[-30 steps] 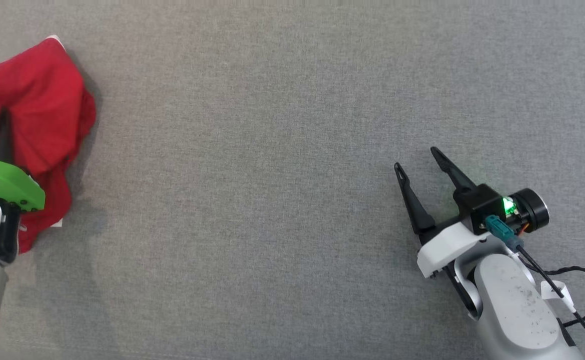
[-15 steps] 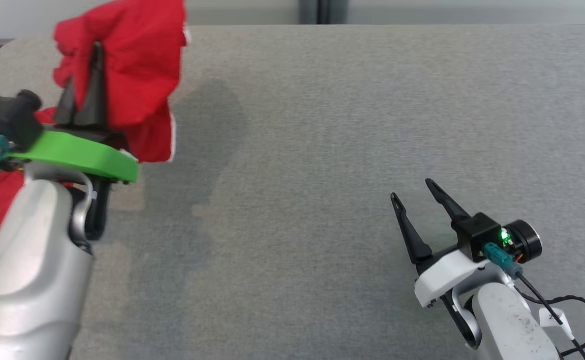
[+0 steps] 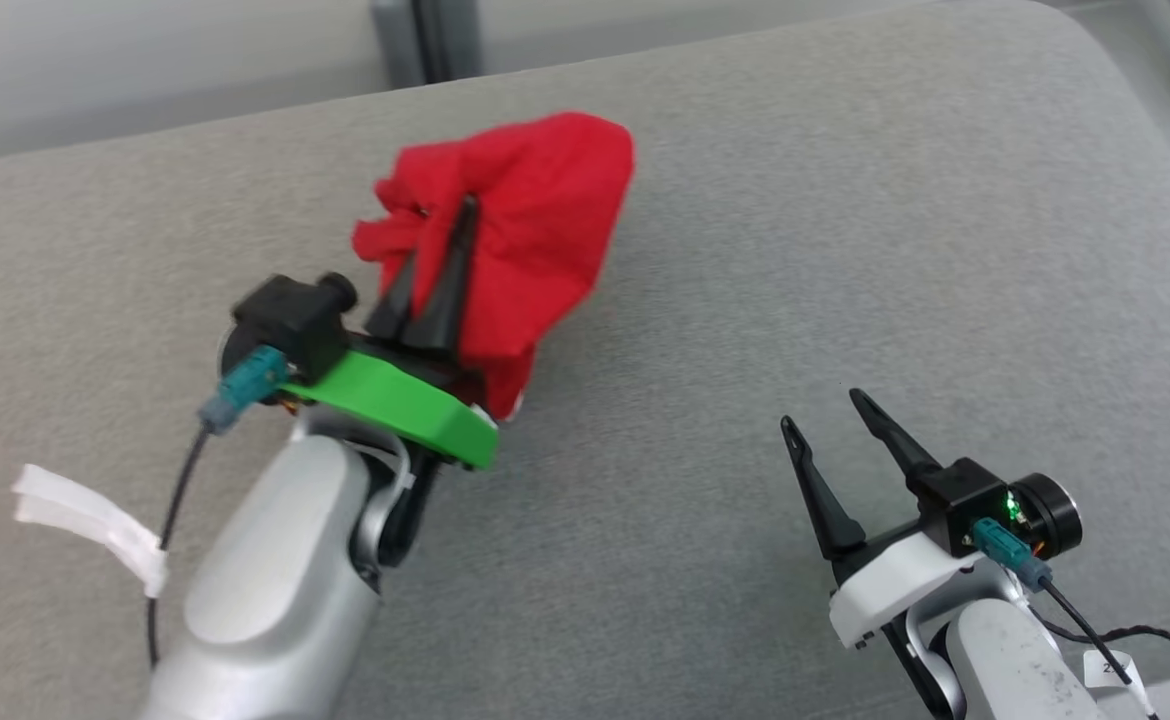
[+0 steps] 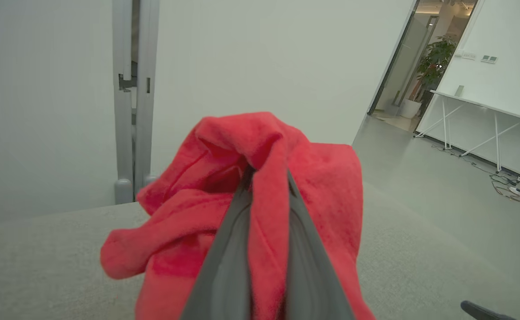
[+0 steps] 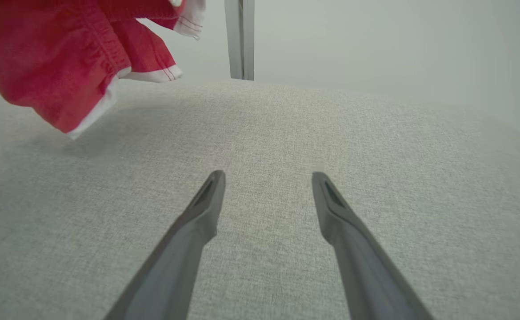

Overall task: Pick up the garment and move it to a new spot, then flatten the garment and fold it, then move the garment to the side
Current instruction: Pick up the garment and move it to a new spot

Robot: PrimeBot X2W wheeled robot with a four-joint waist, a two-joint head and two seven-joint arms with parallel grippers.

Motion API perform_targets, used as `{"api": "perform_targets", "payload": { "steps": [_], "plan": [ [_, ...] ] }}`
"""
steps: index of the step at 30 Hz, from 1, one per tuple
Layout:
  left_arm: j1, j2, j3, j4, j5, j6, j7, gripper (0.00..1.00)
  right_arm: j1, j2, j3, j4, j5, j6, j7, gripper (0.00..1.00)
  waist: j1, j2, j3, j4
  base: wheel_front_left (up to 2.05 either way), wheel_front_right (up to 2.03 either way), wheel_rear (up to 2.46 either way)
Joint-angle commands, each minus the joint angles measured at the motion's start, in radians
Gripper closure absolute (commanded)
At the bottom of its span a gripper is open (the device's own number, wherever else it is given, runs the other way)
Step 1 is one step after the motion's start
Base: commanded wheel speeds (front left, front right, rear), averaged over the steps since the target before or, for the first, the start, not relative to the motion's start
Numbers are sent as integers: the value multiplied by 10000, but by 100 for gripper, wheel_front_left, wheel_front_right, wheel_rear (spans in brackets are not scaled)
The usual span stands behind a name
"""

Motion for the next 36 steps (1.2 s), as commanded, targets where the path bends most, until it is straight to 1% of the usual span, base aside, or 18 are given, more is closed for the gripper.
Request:
{"api": "perform_targets", "payload": {
  "steps": [1, 2, 3, 4, 7, 10, 16, 24, 31, 36],
  "plan": [
    [183, -90, -106, 47, -10, -28, -4, 100, 168, -31, -44, -57, 92, -10, -7, 0, 0, -1, 56, -925, 0, 0, 0],
    [221, -130, -127, 112, 22, -28, -4, 100, 208, -29, -65, -60, 109, -10, -7, 0, 0, -1, 51, -991, 0, 0, 0],
    [300, -181, -94, 204, 123, -28, -4, 63, 266, -23, -54, -75, 131, -10, -7, 0, 0, -1, 40, -1068, 0, 0, 0],
    [374, -218, -13, 287, 245, -28, -4, 0, 302, -25, -39, -99, 148, -10, -7, 0, 0, -1, 32, -1121, 0, 0, 0],
    [684, -326, 316, 504, 606, -28, -1, 0, 378, -31, -32, -147, 182, -10, -7, 0, 0, -1, 4, -1231, 0, 0, 0],
    [946, -315, 776, 661, 1036, -29, -1, 0, 476, -29, -149, -179, 212, -10, -7, 0, 0, -1, -43, -1119, 0, 0, 0],
    [1775, -210, 1816, 788, 1997, -29, 1, 0, 626, -33, -375, -143, 236, -10, -7, 0, 0, -1, -343, -563, 0, 0, 0],
    [3288, -257, 3233, 722, 2957, -29, 1, 0, 922, -28, -711, -68, 348, -10, -7, 0, 0, -1, -1010, 189, 0, 0, 0],
    [4926, -522, 4362, 354, 3536, -29, 3, 0, 1324, -31, -738, 173, 384, -10, -7, 0, 0, -1, -1642, 732, 0, 0, 0],
    [5973, -883, 5264, 35, 3759, -29, 1, 0, 1547, -31, -740, 337, 394, -10, -7, 0, 0, -1, -1858, 976, 0, 0, 0]
  ]
}}
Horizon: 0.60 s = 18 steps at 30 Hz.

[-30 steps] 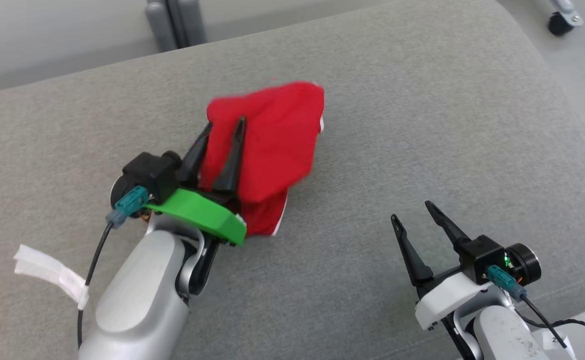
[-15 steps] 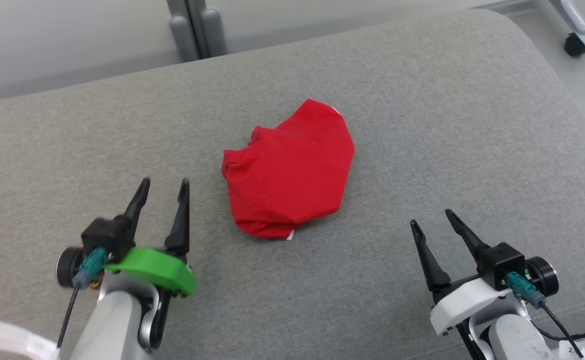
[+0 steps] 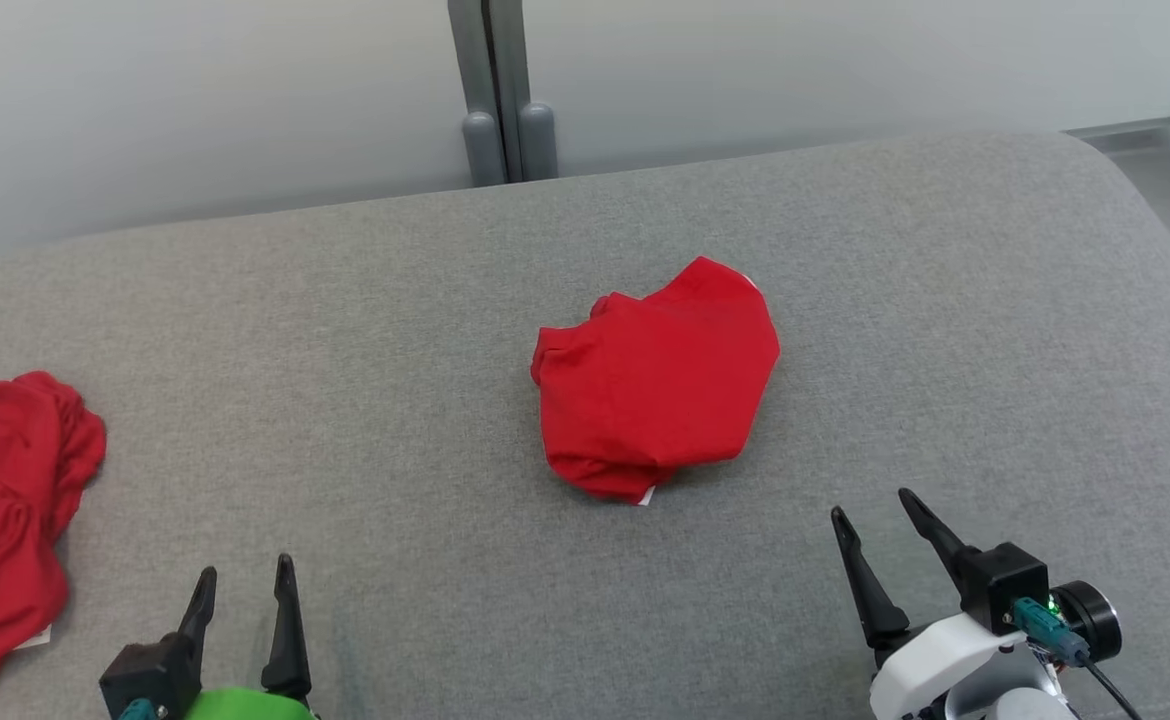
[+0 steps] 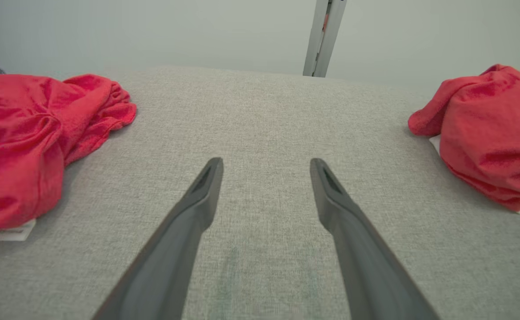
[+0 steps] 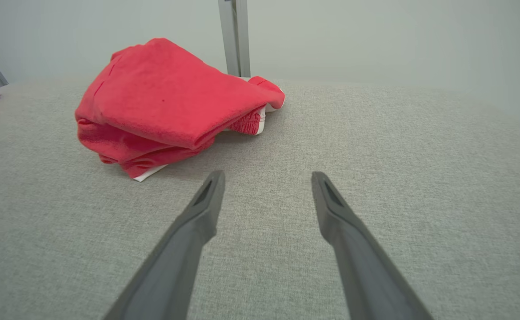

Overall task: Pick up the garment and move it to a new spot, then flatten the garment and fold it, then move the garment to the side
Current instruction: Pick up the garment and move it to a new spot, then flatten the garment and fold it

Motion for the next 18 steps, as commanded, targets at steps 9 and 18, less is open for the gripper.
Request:
{"api": "perform_targets", "payload": {
  "steps": [9, 18],
  "plan": [
    [460, -221, 28, -249, 211, -29, 7, 0, 183, -33, 191, 158, -98, -10, -7, 0, 0, -1, -157, 635, 0, 0, 0],
    [-331, -239, -383, -325, -28, -29, 7, 0, -968, -38, 1619, 706, -29, -10, -7, 0, 0, -1, 701, 1345, 0, 0, 0]
  ]
}}
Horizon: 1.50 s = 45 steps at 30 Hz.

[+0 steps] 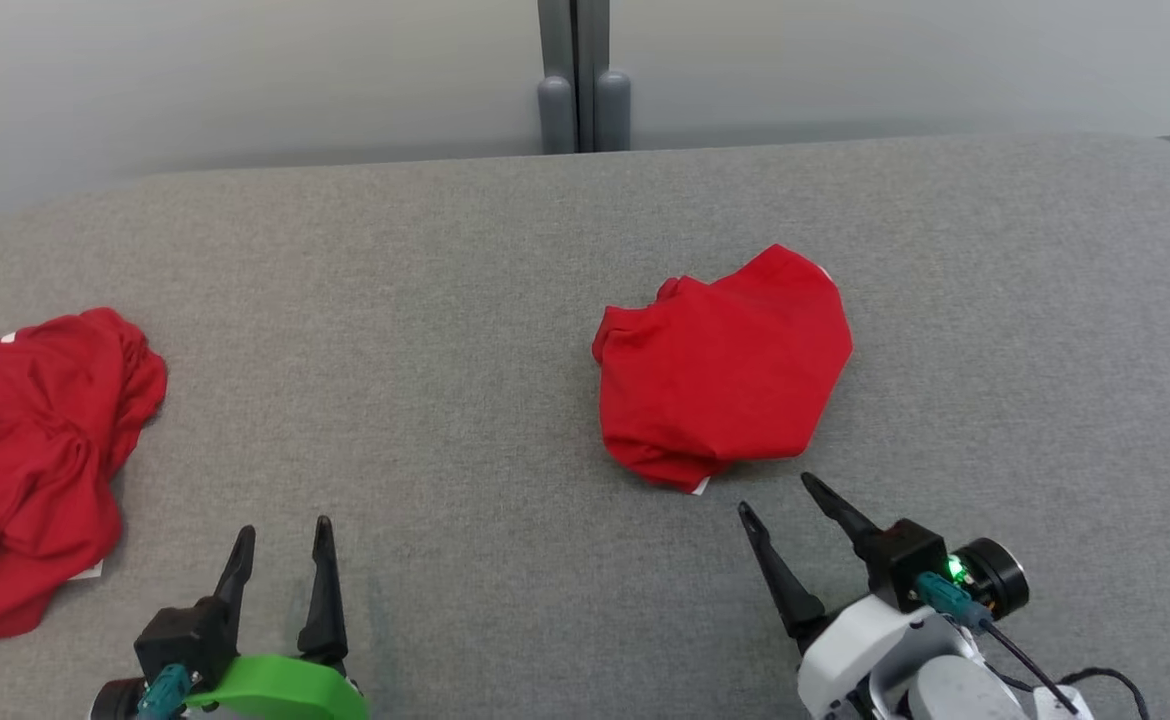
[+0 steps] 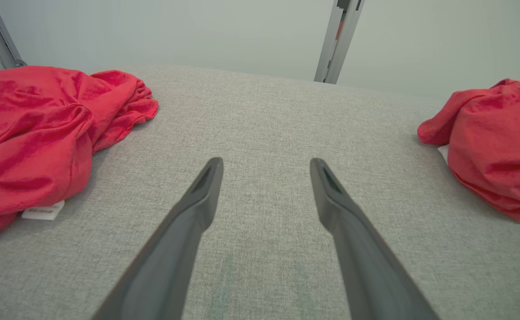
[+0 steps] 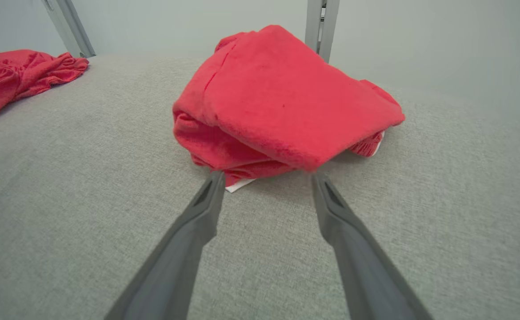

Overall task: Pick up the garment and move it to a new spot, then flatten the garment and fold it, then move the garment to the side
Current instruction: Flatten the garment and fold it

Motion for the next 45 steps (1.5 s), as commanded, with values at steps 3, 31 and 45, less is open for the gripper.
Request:
{"api": "perform_targets", "payload": {
  "steps": [3, 31, 45],
  "plan": [
    [-394, 38, -255, 12, -195, -29, 5, 0, -735, -43, 568, 533, -22, -10, -7, 0, 0, 0, 729, 640, 0, 0, 0],
    [-583, 280, -933, 338, -531, -29, 5, 0, -3219, -31, 3426, 697, 3007, -6, -16, 100, 0, 0, 674, 1593, 0, 0, 0],
    [-27, 132, -762, 478, -162, -29, 5, 0, -6239, -50, 2127, -2702, 6806, -6, -11, 100, 0, 0, -230, 1632, 0, 0, 0]
  ]
}}
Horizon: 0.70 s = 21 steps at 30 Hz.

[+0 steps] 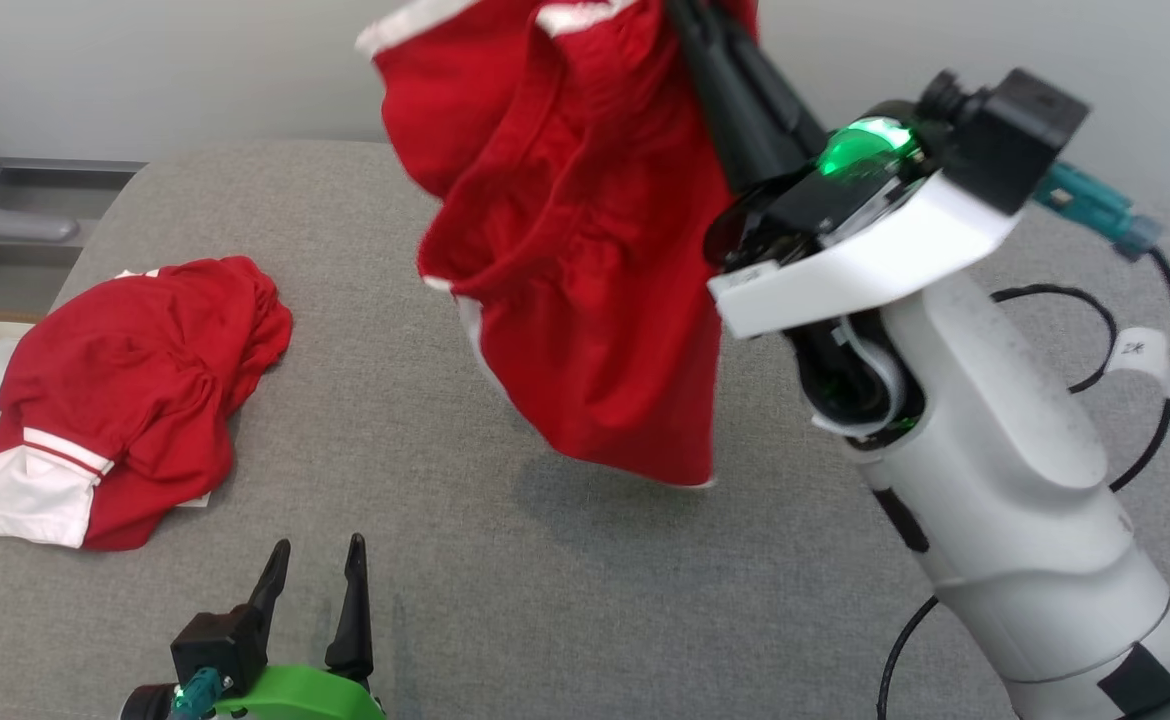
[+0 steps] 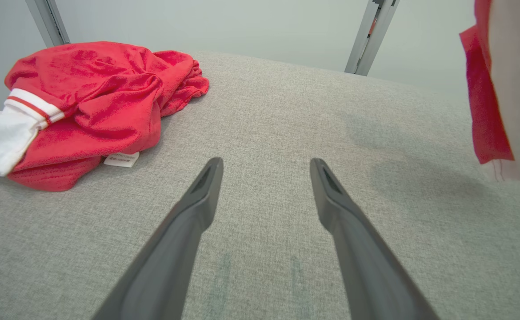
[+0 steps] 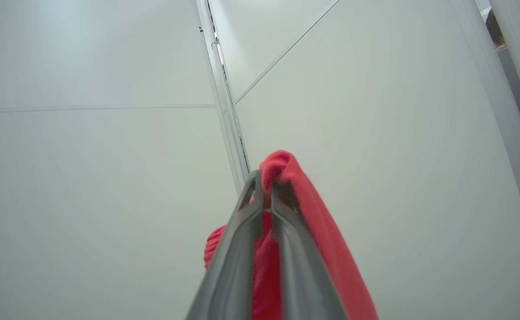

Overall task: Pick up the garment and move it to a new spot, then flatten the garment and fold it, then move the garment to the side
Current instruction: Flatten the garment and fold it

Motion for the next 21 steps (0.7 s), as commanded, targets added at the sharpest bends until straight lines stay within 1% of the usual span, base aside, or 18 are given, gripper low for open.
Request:
{"api": "perform_targets", "payload": {
  "steps": [1, 3, 5, 9, 10, 11, 12, 13, 14, 18, 21],
  "plan": [
    [160, -32, 49, -13, 37, -29, 5, 0, -15, -55, -269, -28, 150, 0, -17, 100, 0, 0, -89, -66, 0, 0, 0],
    [211, -55, 112, -37, 50, -29, 7, 0, 53, -52, -763, 110, -7, 0, -15, 100, 0, 0, -84, -176, 0, 0, 0],
    [221, -68, 168, -64, 56, -29, 5, 0, 510, -72, -1376, 476, -132, -3, -15, 100, 0, 0, -54, -316, 0, 0, 0],
    [172, -101, 192, -95, 23, -29, 5, 0, 1637, -46, -2709, 1611, -1112, -3, -12, 100, 0, 0, 103, -599, 0, 0, 0],
    [126, -105, 165, -95, 13, -29, 5, 0, 2049, -58, -3209, 2001, -1376, -3, -14, 94, 0, 0, 154, -660, 0, 0, 0],
    [86, -112, 168, -105, 3, -29, 5, 0, 2334, -64, -3582, 2280, -1708, -3, -14, 78, 0, 0, 209, -716, 0, 0, 0],
    [22, -116, 159, -120, -5, -29, 5, 0, 2729, -61, -4201, 2698, -2027, -3, -14, 30, 0, 0, 259, -771, 0, 0, 0],
    [-15, -119, 131, -129, -10, -29, 7, 0, 3027, -65, -4679, 3055, -2260, -4, -11, 0, 0, 0, 302, -820, 0, 0, 0],
    [-65, -124, 102, -138, -3, -29, 7, 0, 3277, -38, -4964, 3341, -2854, 5, -15, 0, 0, 0, 358, -875, 0, 0, 0],
    [-149, -118, 24, -118, -8, -29, 7, 0, 4057, -56, -6390, 3900, -4160, 2, -18, 0, 0, 0, 486, -1034, 0, 0, 0],
    [-212, -61, -18, -93, -22, -29, 6, 0, 4324, -21, -6703, 3951, -4716, 2, -18, 0, 0, 0, 499, -1125, 0, 0, 0]
  ]
}}
